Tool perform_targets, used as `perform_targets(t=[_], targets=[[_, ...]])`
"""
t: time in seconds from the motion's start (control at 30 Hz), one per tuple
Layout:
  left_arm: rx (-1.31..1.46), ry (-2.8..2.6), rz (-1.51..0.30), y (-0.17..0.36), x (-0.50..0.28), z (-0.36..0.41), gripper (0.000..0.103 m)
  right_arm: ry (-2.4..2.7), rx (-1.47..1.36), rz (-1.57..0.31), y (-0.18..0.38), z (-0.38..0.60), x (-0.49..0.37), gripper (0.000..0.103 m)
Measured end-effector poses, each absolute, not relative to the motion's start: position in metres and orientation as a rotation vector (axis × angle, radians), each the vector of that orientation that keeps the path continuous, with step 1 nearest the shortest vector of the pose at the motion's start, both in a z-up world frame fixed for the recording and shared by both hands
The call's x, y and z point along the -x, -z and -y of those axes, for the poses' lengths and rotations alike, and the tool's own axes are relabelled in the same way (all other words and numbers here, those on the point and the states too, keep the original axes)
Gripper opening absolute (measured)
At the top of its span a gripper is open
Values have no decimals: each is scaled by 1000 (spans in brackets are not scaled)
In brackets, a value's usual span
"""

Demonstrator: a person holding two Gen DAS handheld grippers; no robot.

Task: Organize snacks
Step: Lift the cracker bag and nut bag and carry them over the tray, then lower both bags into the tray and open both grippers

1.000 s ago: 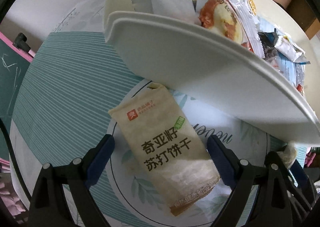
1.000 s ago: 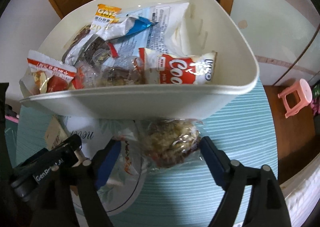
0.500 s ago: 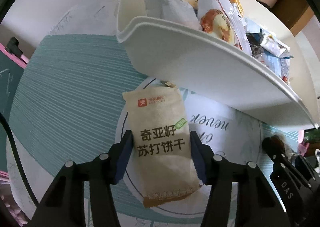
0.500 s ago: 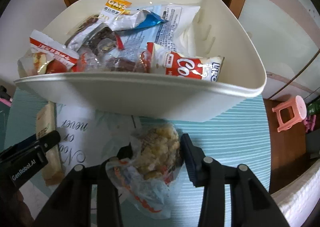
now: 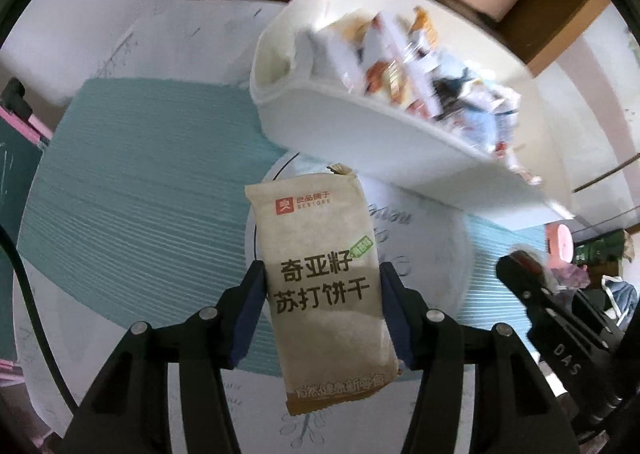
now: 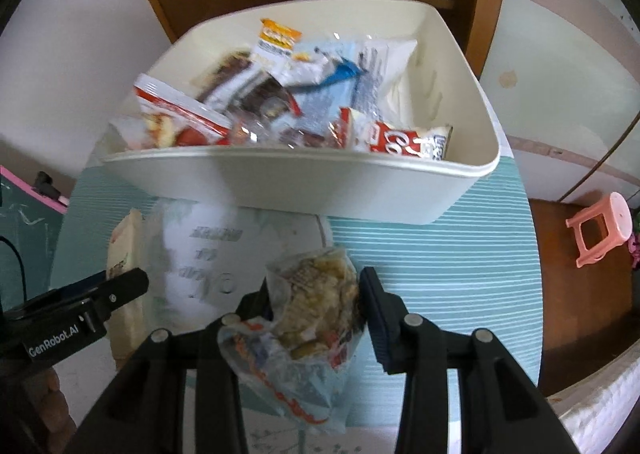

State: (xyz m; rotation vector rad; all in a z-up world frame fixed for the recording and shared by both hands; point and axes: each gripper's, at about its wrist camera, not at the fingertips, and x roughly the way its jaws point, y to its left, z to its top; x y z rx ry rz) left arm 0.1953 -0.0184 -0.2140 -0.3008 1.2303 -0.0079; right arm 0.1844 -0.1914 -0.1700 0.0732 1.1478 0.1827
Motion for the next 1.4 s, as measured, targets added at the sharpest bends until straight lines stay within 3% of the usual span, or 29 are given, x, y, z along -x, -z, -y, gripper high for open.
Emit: perform_targets(t=[0.2, 0.6, 0.87, 1.17, 1.3, 1.4], targets=[[287, 67, -1110, 151, -195, 26, 54, -240, -106, -1069, 125, 195, -175, 40], [156, 110, -865, 34, -276, 31, 55, -265, -97, -779, 4, 219, -231, 40], [97, 79, -843, 23, -320, 45, 55, -226, -47, -651, -46, 229, -266, 37], [69, 58, -866, 38, -347, 55, 56, -204, -20, -723, -23, 225, -310, 34], [92, 55, -872, 42, -356, 52, 91, -201, -43, -761, -11, 226, -315, 35], [92, 64, -877, 46, -360, 50, 98, -196, -43, -790, -3, 226, -321, 35]])
